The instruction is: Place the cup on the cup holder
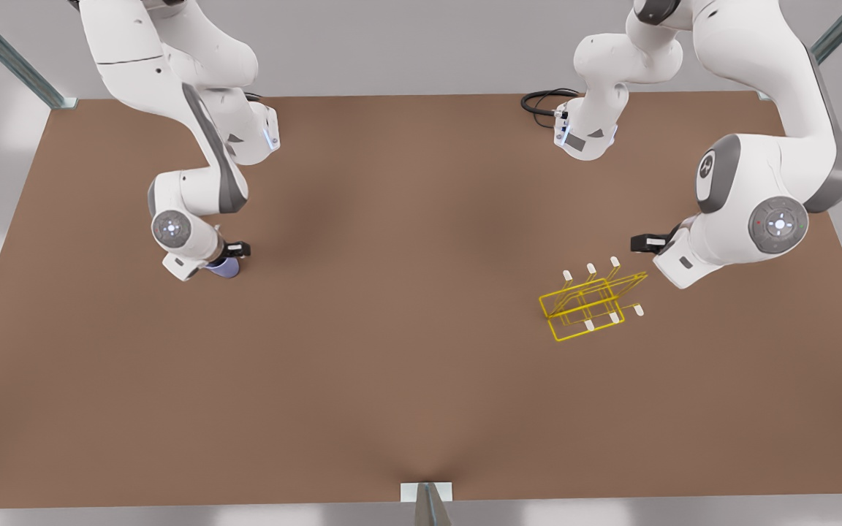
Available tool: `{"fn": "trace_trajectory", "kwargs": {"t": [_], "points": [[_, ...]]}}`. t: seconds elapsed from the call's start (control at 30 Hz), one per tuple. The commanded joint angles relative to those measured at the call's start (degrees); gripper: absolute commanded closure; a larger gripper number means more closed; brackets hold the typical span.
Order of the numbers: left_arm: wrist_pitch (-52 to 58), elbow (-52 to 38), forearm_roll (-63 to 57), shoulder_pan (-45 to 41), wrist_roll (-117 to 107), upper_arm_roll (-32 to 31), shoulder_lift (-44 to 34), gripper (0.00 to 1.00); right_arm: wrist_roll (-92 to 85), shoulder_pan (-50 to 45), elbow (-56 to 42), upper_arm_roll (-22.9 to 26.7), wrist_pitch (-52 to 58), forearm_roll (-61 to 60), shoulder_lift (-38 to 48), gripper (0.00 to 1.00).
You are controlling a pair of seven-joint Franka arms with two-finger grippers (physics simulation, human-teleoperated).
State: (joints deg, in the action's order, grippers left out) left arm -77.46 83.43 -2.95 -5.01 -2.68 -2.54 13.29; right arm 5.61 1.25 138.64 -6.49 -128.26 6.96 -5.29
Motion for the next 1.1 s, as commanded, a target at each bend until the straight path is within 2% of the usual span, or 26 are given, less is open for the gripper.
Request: {"fn": "trace_trajectory", "kwargs": {"t": [0.0, 0.17, 0.37, 0.53, 0.57, 0.6, 0.63, 0.7, 0.8, 0.83, 0.87, 1.0, 1.07], "points": [[0.2, 0.0, 0.0, 0.0, 0.0, 0.0, 0.0, 0.0, -0.9, -0.5, -0.3, 0.0, 0.0, -0.1, -1.2, 0.0], [0.2, 0.0, 0.0, 0.0, 0.0, 0.0, 0.2, 0.0, -0.9, -0.9, -0.4, 0.0, 0.2, 0.0, -1.8, 0.0], [0.2, 0.0, 0.0, 0.0, 0.0, 0.0, 0.5, 0.0, -1.0, 0.1, -1.3, 0.0, 0.1, 0.0, -6.7, 0.0], [0.2, 0.0, -0.1, 0.2, 0.0, 0.0, 0.5, 0.0, -1.2, 0.0, -3.6, -0.1, 4.7, -0.1, -6.6, 0.0], [0.2, 0.0, 0.0, 0.4, 0.0, 0.0, 0.5, 0.0, -1.7, 0.1, -3.7, 0.0, 4.7, -0.1, -6.6, 0.12], [0.2, 0.0, 0.0, 0.4, 0.0, 0.0, 0.5, 0.0, -1.9, 0.1, -3.7, 0.0, 5.1, -0.1, -6.6, 0.32], [0.2, 0.0, 0.0, 0.4, 0.0, 0.0, 0.5, 0.0, -2.3, 0.1, -3.9, 0.0, 5.4, -0.1, -6.7, 0.43], [0.2, 0.0, -0.1, 1.2, 0.1, 0.0, 0.4, 0.0, -3.0, 0.2, -3.9, 0.0, 5.5, -0.1, -6.7, 0.49], [1.0, -0.1, 0.0, 1.4, 0.2, 0.1, 0.4, 0.0, -3.3, 0.2, -4.3, 0.0, 5.7, -0.1, -6.7, 0.64], [1.0, 0.0, -0.1, 1.4, 0.2, 0.1, 0.4, 0.0, -3.0, 0.1, -4.9, 0.0, 6.4, -0.1, -6.7, 0.75], [1.0, 0.0, -0.1, 1.5, 0.3, 0.1, 0.4, 0.0, -3.0, 0.1, -5.6, 0.0, 7.2, -0.2, -6.7, 0.79], [1.8, -2.4, 0.0, 1.4, 0.2, 0.0, 0.7, 0.0, -2.6, -0.3, -7.5, -0.1, 9.7, -0.7, -6.9, 0.79], [1.9, -2.6, 0.0, 1.3, 0.0, -0.1, 0.9, 0.0, -4.0, -0.9, -16.4, -0.6, 21.8, -5.1, -6.9, 0.79]]}}
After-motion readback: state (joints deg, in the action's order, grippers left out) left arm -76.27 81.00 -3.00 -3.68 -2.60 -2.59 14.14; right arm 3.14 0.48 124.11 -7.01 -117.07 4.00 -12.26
